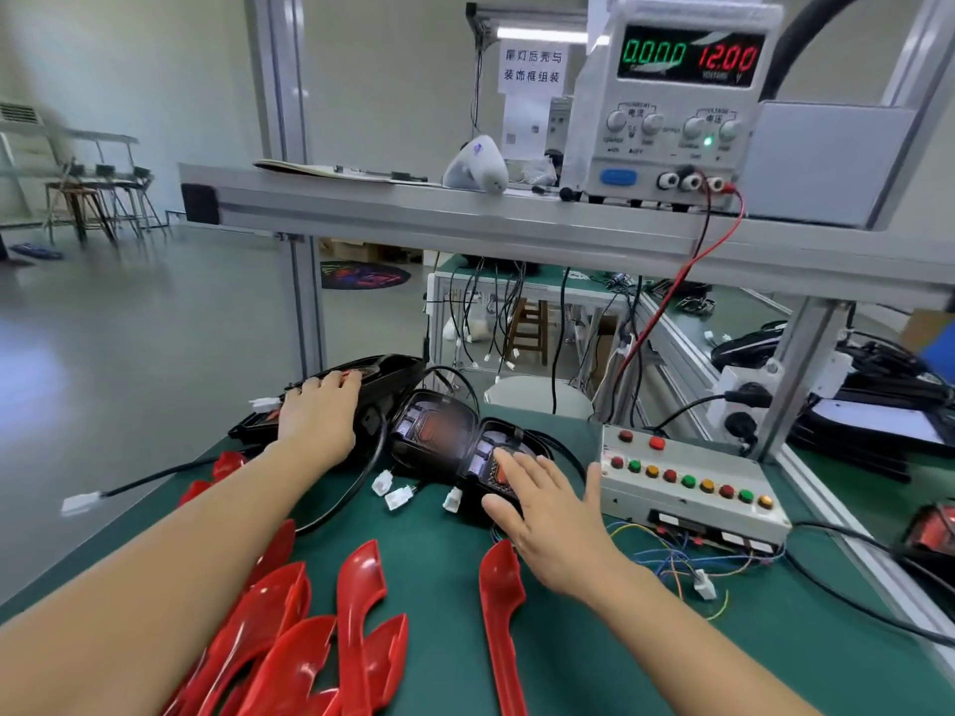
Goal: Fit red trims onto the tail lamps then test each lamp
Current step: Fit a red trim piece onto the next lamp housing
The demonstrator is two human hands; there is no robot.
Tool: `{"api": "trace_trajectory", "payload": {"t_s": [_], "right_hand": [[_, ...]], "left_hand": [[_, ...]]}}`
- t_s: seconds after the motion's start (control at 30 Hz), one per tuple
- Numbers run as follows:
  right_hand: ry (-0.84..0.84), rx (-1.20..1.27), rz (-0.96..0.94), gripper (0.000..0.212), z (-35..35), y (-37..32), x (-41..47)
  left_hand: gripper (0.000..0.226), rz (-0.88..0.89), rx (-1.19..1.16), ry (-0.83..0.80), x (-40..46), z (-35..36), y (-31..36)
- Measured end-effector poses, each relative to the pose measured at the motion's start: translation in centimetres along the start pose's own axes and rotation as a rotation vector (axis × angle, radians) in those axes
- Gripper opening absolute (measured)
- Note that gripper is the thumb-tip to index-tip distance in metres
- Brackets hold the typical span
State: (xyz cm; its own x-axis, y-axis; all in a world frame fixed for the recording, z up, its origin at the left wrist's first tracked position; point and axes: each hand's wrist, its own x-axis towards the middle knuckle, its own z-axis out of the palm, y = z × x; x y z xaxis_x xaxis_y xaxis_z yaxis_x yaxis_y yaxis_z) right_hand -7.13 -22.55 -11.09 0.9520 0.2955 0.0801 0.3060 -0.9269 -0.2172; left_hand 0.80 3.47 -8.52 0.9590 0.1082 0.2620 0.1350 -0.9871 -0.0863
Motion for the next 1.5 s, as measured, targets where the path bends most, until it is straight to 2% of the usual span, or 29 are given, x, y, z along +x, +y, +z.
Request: {"api": "trace_trajectory", "payload": {"t_s": [0.1, 0.2, 0.3, 0.47, 0.57, 0.67, 0.77, 0.9, 0.97, 1.03, 1.13, 1.2, 1.23, 1.3, 1.33, 1.4, 1.43, 1.47, 1.5], "right_hand": [[0.003, 0.031, -0.008, 0.059, 0.1, -0.6, 0.3], [0.006, 0.06, -0.019, 0.059, 0.1, -1.2, 0.6], [0.011, 0.089, -0.027, 0.058, 0.0, -1.6, 0.6], [0.106, 0.243, -0.072, 0.059, -0.5, -2.3, 0.9], [0.124, 0.515, -0.083, 0.063, -1.1, -3.2, 1.3], [0.046, 0.903, 0.026, 0.07, -2.1, -4.2, 1.7], [0.012, 1.274, 0.134, 0.076, -3.0, -4.9, 2.1], [-0.049, 1.63, 0.15, 0.053, -4.2, -4.8, 2.3], [-0.003, 1.808, 0.19, 0.043, -4.4, -4.4, 2.5], [0.087, 1.952, 0.253, 0.023, -4.4, -3.9, 2.4], [0.129, 2.009, 0.291, 0.023, -4.5, -2.8, 1.4], [0.141, 1.999, 0.29, 0.031, -4.4, -1.5, 0.7], [0.135, 1.996, 0.295, 0.032, -4.5, -0.9, 0.3], [0.117, 1.987, 0.308, 0.03, -4.7, 0.3, -0.4], [0.115, 1.977, 0.316, 0.029, -4.7, 0.8, -0.8], [0.119, 1.95, 0.324, 0.03, -4.7, 1.7, -1.5], [0.118, 1.939, 0.328, 0.032, -4.7, 2.1, -1.9], [0.119, 1.929, 0.333, 0.034, -4.7, 2.4, -2.3], [0.121, 1.927, 0.334, 0.035, -4.8, 2.8, -2.7]], "left_hand": [[0.043, 0.029, 0.046, 0.114, 0.0, 0.0, 0.0], [0.022, 0.008, 0.073, 0.155, -0.2, -0.4, -0.1], [0.014, -0.002, 0.041, 0.201, -0.5, -0.9, -0.3], [0.021, -0.004, -0.122, 0.404, -1.6, -2.3, 0.0], [0.024, 0.071, -0.223, 0.556, -2.6, -3.3, 1.0], [0.029, 0.157, -0.277, 0.698, -3.7, -4.7, 2.4], [0.03, 0.264, -0.306, 0.772, -5.5, -5.8, 4.5], [0.026, 0.379, -0.348, 0.843, -8.0, -5.8, 7.7], [0.018, 0.449, -0.376, 0.864, -9.1, -5.7, 9.3], [0.014, 0.512, -0.399, 0.869, -10.0, -5.7, 10.7], [0.012, 0.643, -0.487, 0.799, -10.6, -5.4, 11.4], [0.019, 0.666, -0.723, 0.72, -10.9, -5.2, 11.1], [0.02, 0.612, -0.857, 0.698, -10.8, -5.1, 10.7], [0.013, 0.352, -1.007, 0.617, -9.8, -4.3, 9.6], [0.014, 0.192, -1.007, 0.502, -8.9, -3.7, 8.8], [0.019, -0.104, -0.986, 0.152, -7.1, -2.4, 7.5], [0.015, -0.21, -1.0, 0.001, -6.4, -1.7, 7.1], [0.01, -0.264, -1.027, -0.134, -6.0, -1.0, 6.9], [0.02, -0.279, -1.048, -0.252, -5.9, -0.5, 6.9]]}}
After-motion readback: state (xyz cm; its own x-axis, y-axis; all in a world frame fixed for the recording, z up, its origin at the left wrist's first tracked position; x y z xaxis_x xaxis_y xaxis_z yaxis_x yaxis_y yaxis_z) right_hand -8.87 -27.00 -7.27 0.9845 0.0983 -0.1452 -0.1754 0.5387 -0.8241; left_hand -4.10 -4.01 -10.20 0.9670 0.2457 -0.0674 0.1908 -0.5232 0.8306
